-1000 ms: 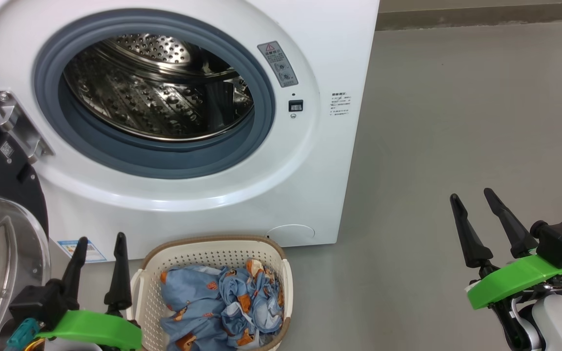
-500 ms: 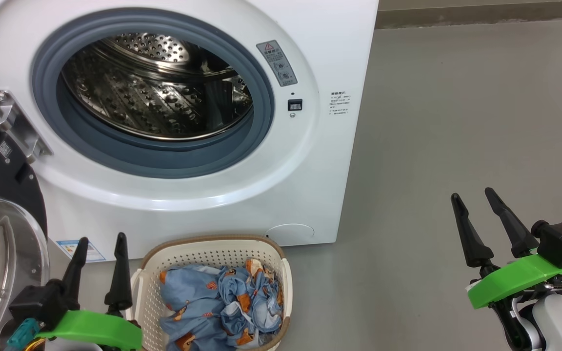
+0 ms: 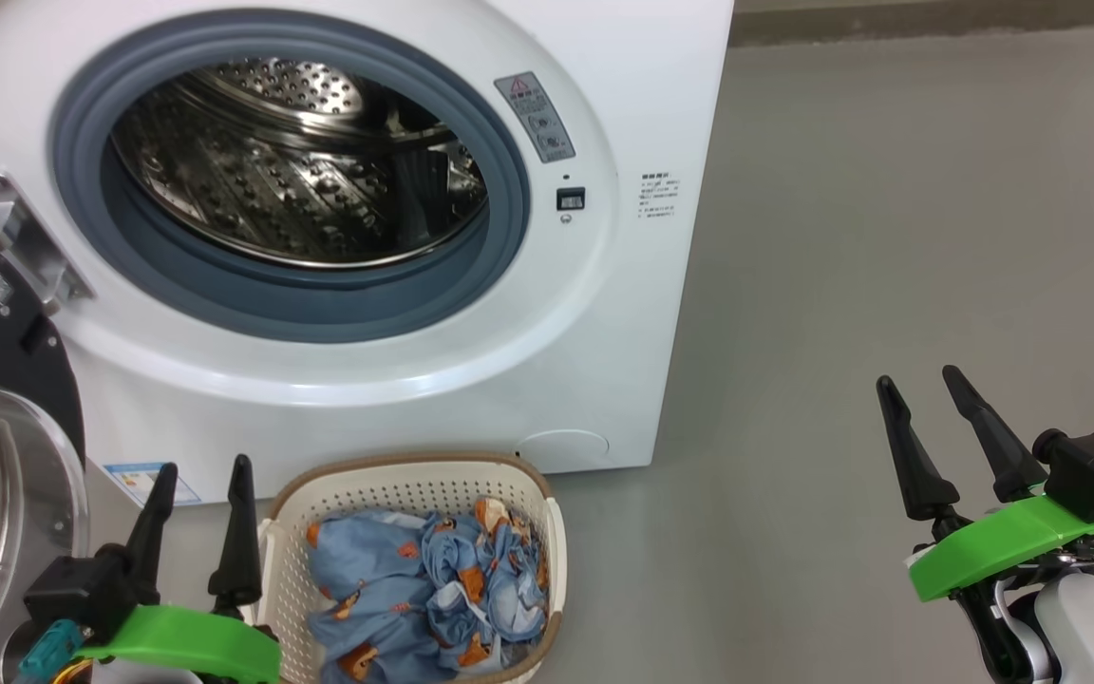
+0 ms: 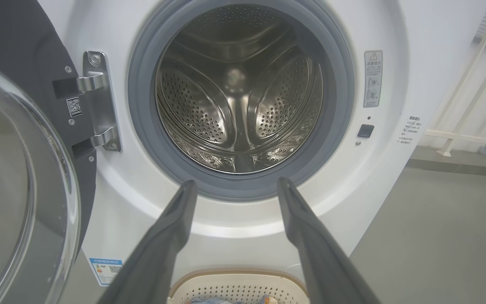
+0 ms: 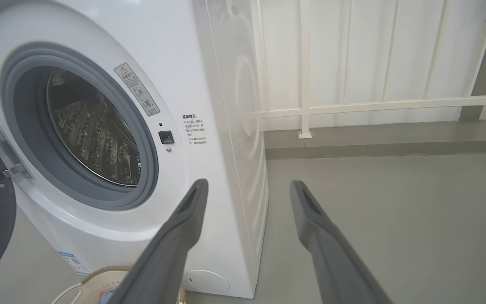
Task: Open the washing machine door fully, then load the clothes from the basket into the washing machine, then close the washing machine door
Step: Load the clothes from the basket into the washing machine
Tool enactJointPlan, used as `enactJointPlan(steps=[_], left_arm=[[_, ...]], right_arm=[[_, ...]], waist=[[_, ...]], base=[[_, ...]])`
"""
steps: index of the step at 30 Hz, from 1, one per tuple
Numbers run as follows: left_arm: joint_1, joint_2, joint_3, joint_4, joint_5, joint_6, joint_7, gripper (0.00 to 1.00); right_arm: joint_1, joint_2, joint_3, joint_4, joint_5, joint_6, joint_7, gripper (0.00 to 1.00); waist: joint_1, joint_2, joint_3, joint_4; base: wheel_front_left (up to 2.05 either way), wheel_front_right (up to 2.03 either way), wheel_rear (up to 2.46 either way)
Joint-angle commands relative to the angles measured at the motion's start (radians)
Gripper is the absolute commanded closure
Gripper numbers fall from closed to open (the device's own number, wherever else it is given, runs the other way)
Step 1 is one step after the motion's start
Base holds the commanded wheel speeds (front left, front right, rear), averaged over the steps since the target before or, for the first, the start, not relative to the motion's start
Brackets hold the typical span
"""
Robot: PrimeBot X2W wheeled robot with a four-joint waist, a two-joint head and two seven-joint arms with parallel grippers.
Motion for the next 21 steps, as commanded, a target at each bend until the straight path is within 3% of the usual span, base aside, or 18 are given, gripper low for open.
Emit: enactJointPlan(steps=[1,12,21], left_arm=[[-0.048,0.033,0.03,-0.021,-0.003,0.004,-0.004,0.0],[-0.102,0.038,-0.003,0.018,-0.005,-0.016,0.039,0.0],[-0.184,0.033,-0.038,0.126,-0.003,-0.052,0.055,0.0]], right_arm=[[-0.02,-0.009,0.015,-0.025,0.0,0.005,-0.012,0.0],[-0.048,0.007,0.009,-0.04,-0.003,0.005,-0.012,0.0],[-0.089,0.03,0.012,-0.053,-0.011,0.005,-0.012,0.0]], waist=[[0.0,-0.0001,0.013,-0.003],[0.0,-0.0001,0.113,-0.024],[0.0,-0.0001,0.221,-0.046]], base=[[0.0,0.0,0.0],[0.0,0.0,0.0],[0.0,0.0,0.0]])
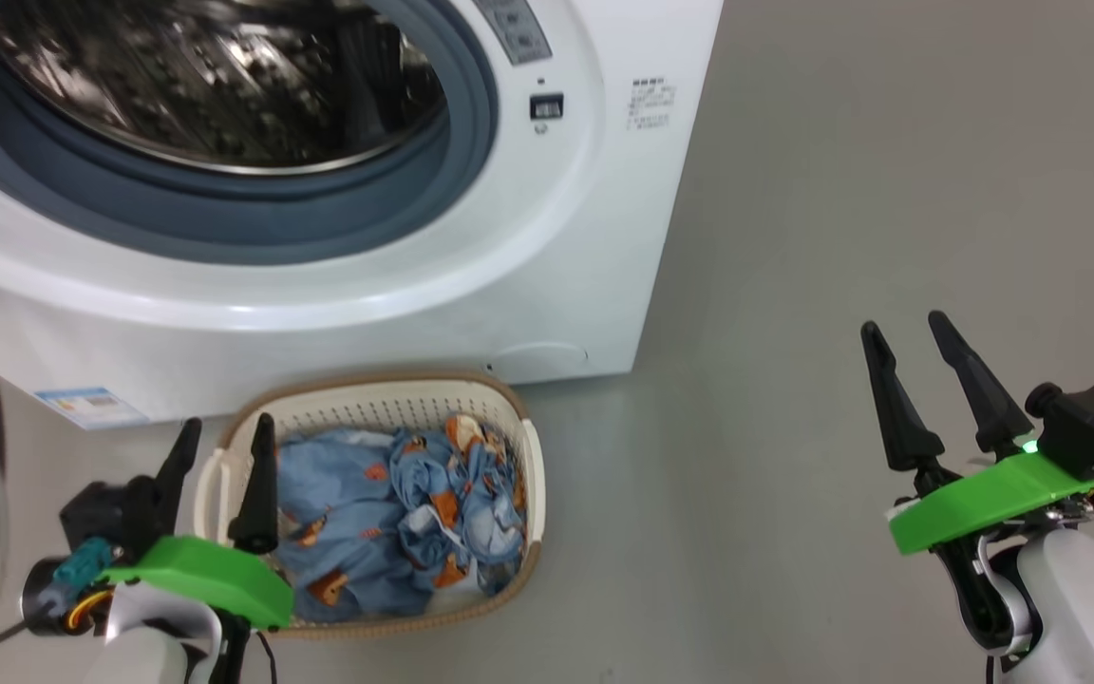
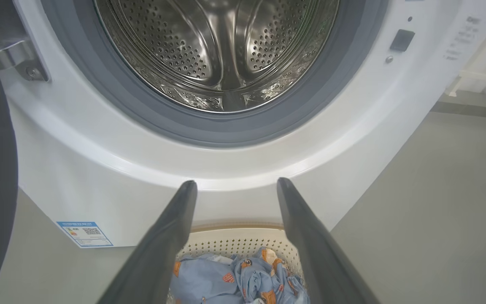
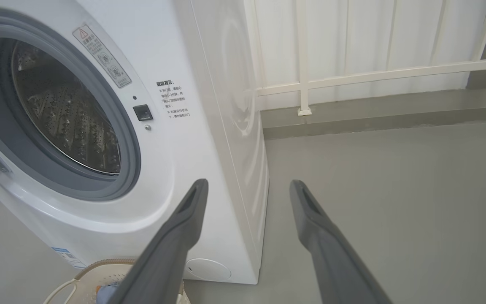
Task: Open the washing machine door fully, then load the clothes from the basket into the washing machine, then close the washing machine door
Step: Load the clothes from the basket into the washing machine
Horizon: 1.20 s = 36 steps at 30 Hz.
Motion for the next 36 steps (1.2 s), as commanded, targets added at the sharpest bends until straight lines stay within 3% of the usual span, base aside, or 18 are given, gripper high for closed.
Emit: enactJointPlan(steps=[1,10,20,36], left_arm=[[-0.045,0.022,0.024,0.004,-0.003,-0.01,0.0,0.0],[-0.148,0.007,-0.015,0.154,0.005,-0.057,0.006,0.0],[-0.314,-0.022,-0.079,0.417,0.029,-0.109,0.019,0.0],[-0.576,-0.05,-0.154,0.761,0.044,-0.147,0.075,0.0]], right_arm=[[-0.026,-0.004,0.017,-0.027,-0.011,0.005,-0.012,0.0],[-0.073,0.004,0.022,-0.039,-0.016,0.005,-0.012,0.0],[-0.147,0.007,0.046,-0.06,-0.025,0.005,-0.012,0.0],[-0.241,0.025,0.084,-0.094,-0.038,0.005,-0.012,0.0]], waist=[[-0.0001,-0.0001,0.054,-0.016],[-0.0001,-0.0001,0.155,-0.027],[-0.0001,-0.0001,0.298,-0.05],[-0.0001,-0.0001,0.516,-0.134]], base=[[0.0,0.0,0.0],[0.0,0.0,0.0],[0.0,0.0,0.0],[0.0,0.0,0.0]])
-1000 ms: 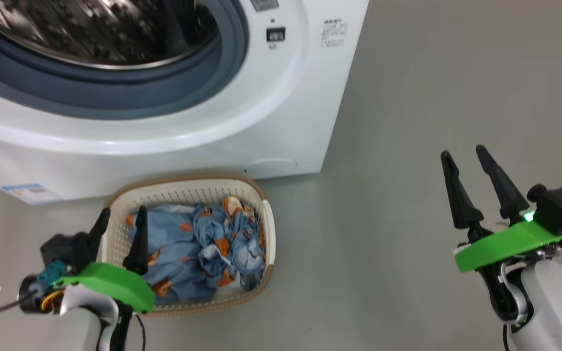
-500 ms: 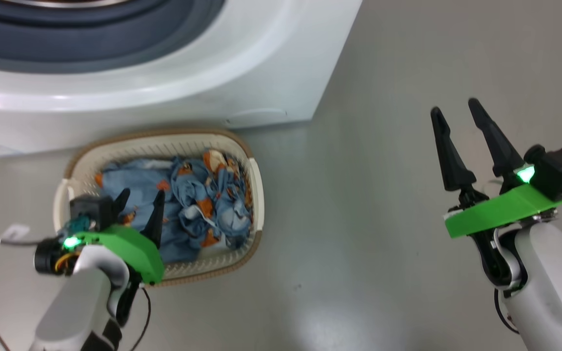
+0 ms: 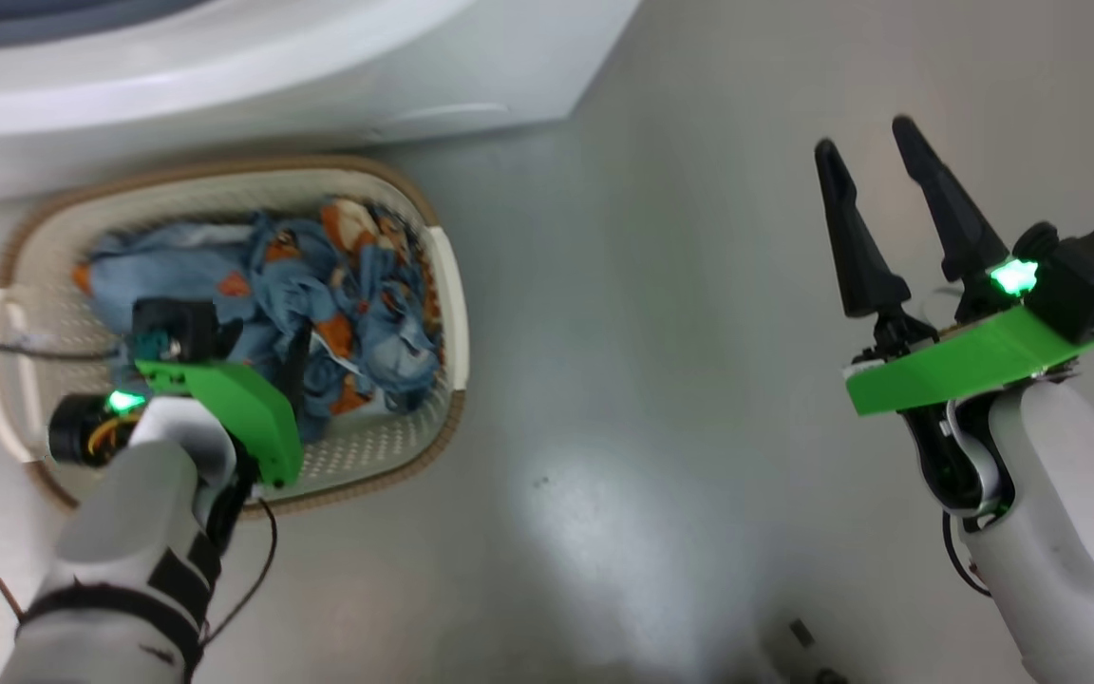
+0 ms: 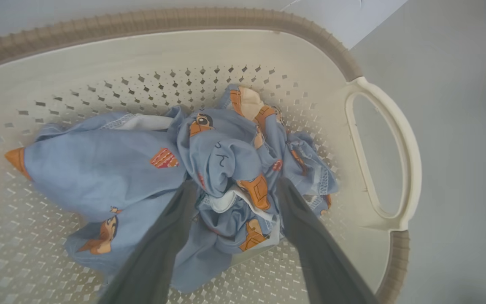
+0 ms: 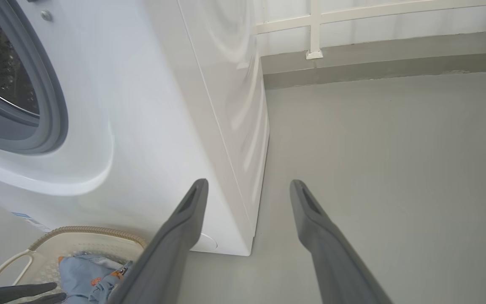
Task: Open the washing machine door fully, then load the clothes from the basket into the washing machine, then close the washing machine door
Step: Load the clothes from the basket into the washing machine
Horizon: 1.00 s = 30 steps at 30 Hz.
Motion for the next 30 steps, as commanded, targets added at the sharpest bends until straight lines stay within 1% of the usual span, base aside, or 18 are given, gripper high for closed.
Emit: enactJointPlan(steps=[1,6,12,21,25,30], left_arm=[[-0.025,0.029,0.018,0.011,-0.01,-0.002,0.007,0.0],[-0.072,0.033,0.029,0.045,-0.042,-0.006,0.023,0.0],[-0.129,0.057,0.03,0.066,-0.061,-0.008,0.047,0.0],[-0.185,0.083,0.026,0.082,-0.074,-0.007,0.083,0.0],[-0.195,0.092,0.015,0.089,-0.07,0.003,0.129,0.0],[-0.207,0.111,-0.014,0.093,-0.047,0.034,0.191,0.0]], right_arm=[[0.003,0.005,0.02,-0.032,-0.019,0.005,-0.009,0.0],[-0.006,0.03,0.023,-0.043,-0.017,0.005,-0.009,0.0],[-0.018,0.055,0.023,-0.054,-0.016,0.005,-0.009,0.0],[-0.027,0.084,0.026,-0.067,-0.015,0.005,-0.009,0.0],[-0.026,0.093,0.025,-0.072,-0.014,0.005,-0.009,0.0],[-0.028,0.103,0.028,-0.075,-0.015,0.005,-0.009,0.0]], waist=[[-0.0001,-0.0001,0.076,-0.054],[-0.0001,-0.0001,0.132,-0.094],[-0.0001,-0.0001,0.19,-0.138],[-0.0001,-0.0001,0.242,-0.188],[-0.0001,-0.0001,0.259,-0.205],[-0.0001,-0.0001,0.27,-0.218]], base=[[0.0,0.0,0.0],[0.0,0.0,0.0],[0.0,0.0,0.0],[0.0,0.0,0.0],[0.0,0.0,0.0],[0.0,0.0,0.0]])
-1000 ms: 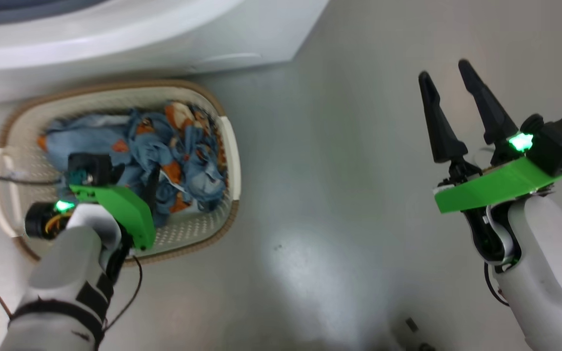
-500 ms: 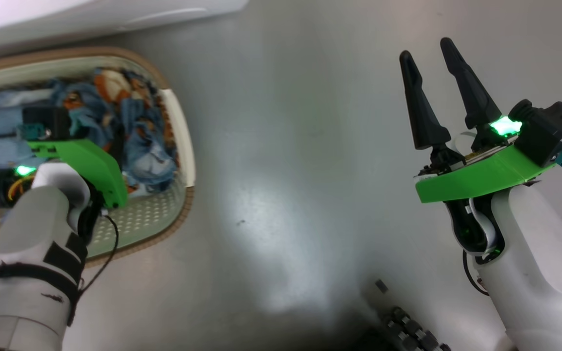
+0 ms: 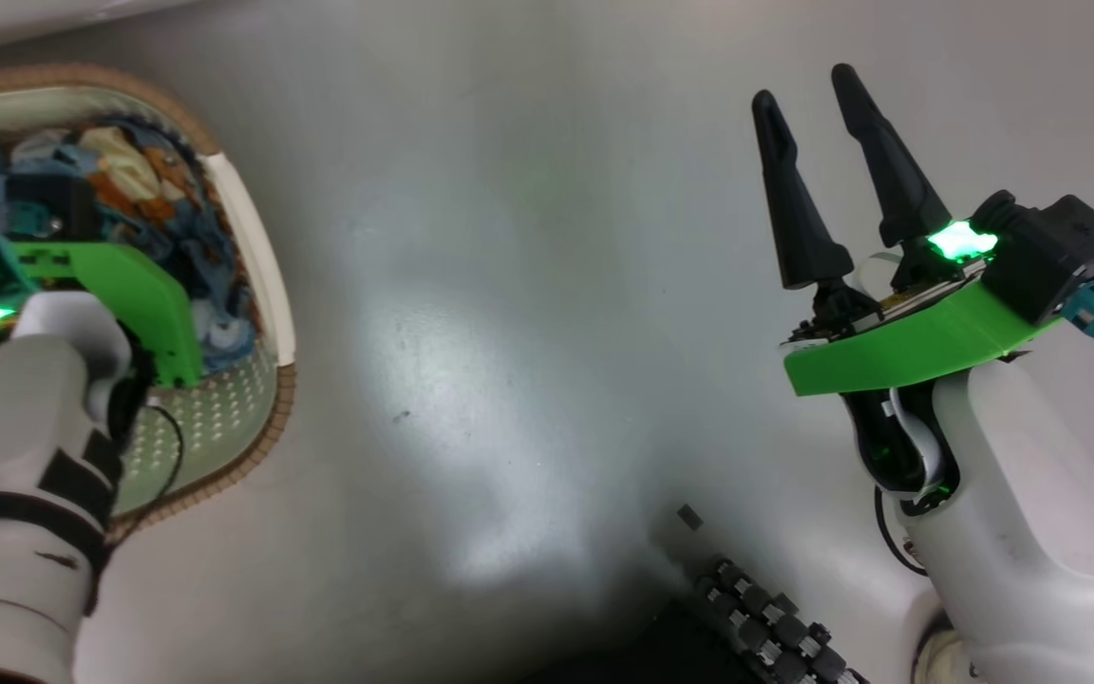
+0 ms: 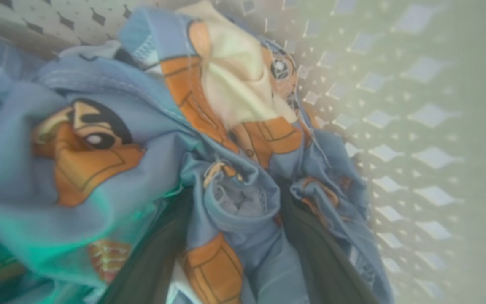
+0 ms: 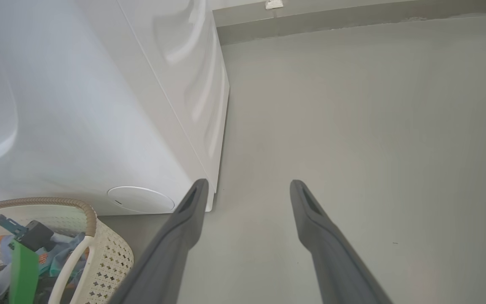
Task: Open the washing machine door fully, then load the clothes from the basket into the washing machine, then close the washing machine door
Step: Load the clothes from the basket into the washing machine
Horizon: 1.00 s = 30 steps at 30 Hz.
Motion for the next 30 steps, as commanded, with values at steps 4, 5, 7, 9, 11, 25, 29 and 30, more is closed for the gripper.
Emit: enactJointPlan(steps=[4,5,7,9,11,25,29,30], left_arm=[[-0.003,0.046,0.002,-0.002,0.009,0.017,0.018,0.45],[-0.006,0.053,-0.002,-0.002,0.011,0.018,0.02,1.0],[-0.006,0.054,-0.001,-0.001,0.006,0.015,0.014,1.0],[-0.002,0.052,0.001,-0.001,0.001,0.013,0.003,1.0],[0.005,0.047,0.002,-0.001,-0.005,0.008,-0.016,1.0],[0.124,-0.026,0.015,-0.005,-0.074,-0.033,-0.191,1.0],[0.162,-0.041,0.013,-0.019,-0.097,-0.037,-0.231,1.0],[0.173,-0.046,0.011,-0.027,-0.105,-0.037,-0.241,1.0]], right_arm=[[0.023,0.01,0.021,-0.021,-0.009,0.004,-0.008,0.0],[0.023,0.012,0.021,-0.02,-0.009,0.004,-0.008,0.0],[0.024,0.013,0.018,-0.017,-0.01,0.004,-0.008,0.0],[0.025,0.015,0.015,-0.013,-0.011,0.004,-0.008,0.0],[0.024,0.016,0.014,-0.011,-0.011,0.004,-0.008,0.0],[0.047,-0.002,0.001,0.015,0.003,0.004,-0.008,0.0],[0.064,-0.013,-0.001,0.029,0.007,0.004,-0.008,0.0],[0.068,-0.016,-0.001,0.032,0.009,0.004,-0.008,0.0]], waist=[[0.0,0.0,0.012,-0.021],[0.0,0.0,0.012,-0.024],[0.0,0.0,0.008,-0.023],[0.0,0.0,-0.002,-0.019],[0.0,0.0,-0.015,-0.013],[0.0,0.0,-0.208,0.052],[0.0,0.0,-0.269,0.075],[0.0,0.0,-0.285,0.081]], base=[[0.0,0.0,0.0],[0.0,0.0,0.0],[0.0,0.0,0.0],[0.0,0.0,0.0],[0.0,0.0,0.0],[0.0,0.0,0.0],[0.0,0.0,0.0],[0.0,0.0,0.0]])
